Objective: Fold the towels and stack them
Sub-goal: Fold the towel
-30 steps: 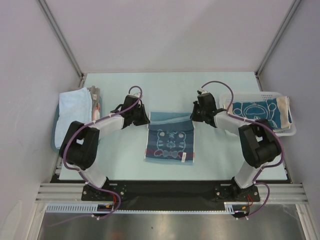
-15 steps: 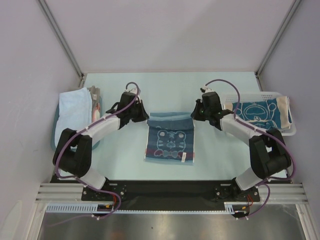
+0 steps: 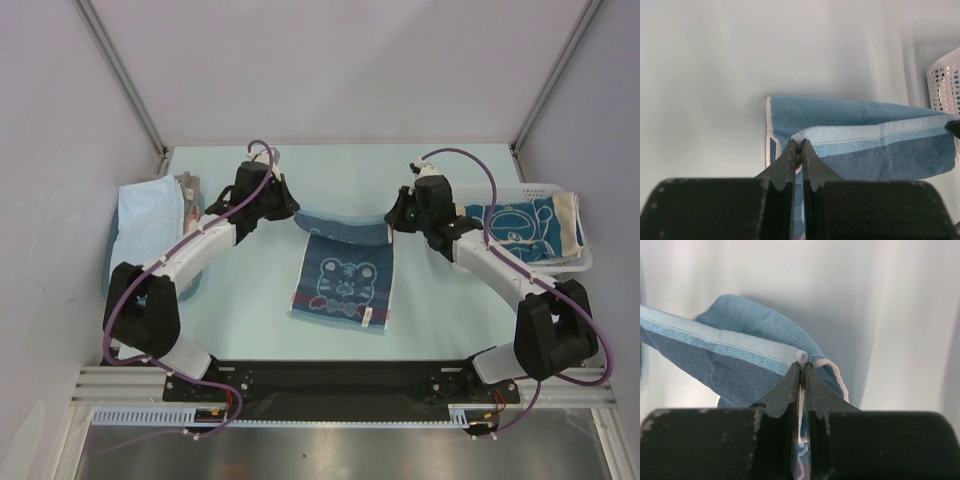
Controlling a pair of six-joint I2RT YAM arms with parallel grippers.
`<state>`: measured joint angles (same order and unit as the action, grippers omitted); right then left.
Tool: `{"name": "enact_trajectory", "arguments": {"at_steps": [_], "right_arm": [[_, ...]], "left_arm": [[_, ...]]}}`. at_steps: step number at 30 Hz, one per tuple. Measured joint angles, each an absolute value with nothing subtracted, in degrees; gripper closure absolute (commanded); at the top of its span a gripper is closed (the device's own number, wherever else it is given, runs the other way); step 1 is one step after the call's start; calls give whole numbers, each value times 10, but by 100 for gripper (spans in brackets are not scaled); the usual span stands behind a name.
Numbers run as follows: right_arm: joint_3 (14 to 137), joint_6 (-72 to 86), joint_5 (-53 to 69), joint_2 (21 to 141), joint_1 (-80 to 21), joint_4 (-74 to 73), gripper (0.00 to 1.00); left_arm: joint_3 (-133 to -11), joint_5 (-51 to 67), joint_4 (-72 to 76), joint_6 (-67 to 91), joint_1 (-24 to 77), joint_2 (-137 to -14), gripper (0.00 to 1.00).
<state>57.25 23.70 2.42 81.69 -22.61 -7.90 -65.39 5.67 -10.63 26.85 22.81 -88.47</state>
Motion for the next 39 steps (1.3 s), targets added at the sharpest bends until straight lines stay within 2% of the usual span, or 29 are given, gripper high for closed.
{"name": "enact_trajectory", "arguments": {"at_steps": [5,10,16,17,22,32,39], "right_arm": [[566,237,24,817,-225,-83,95],[519,241,25,817,-220,-72,93],[460,253,29,817,-219,-59,80],[452,254,29,817,-219,-57,74],[405,259,29,793,-219,-54,66],[369,263,29,736,-220,-52,64],[417,262,23,819,-235,-41,66]], "left_arm": [[-649,62,-103,268,228,-884,95],[-585,77,-65,269,231,-877,97],[-501,87,-46,275,256,-877,98],[-494,87,-43,275,262,-877,98],[-463,83,-18,276,279,-872,98],[-392,65,22,280,295,-841,92],[-380,62,33,280,296,-839,92]]}}
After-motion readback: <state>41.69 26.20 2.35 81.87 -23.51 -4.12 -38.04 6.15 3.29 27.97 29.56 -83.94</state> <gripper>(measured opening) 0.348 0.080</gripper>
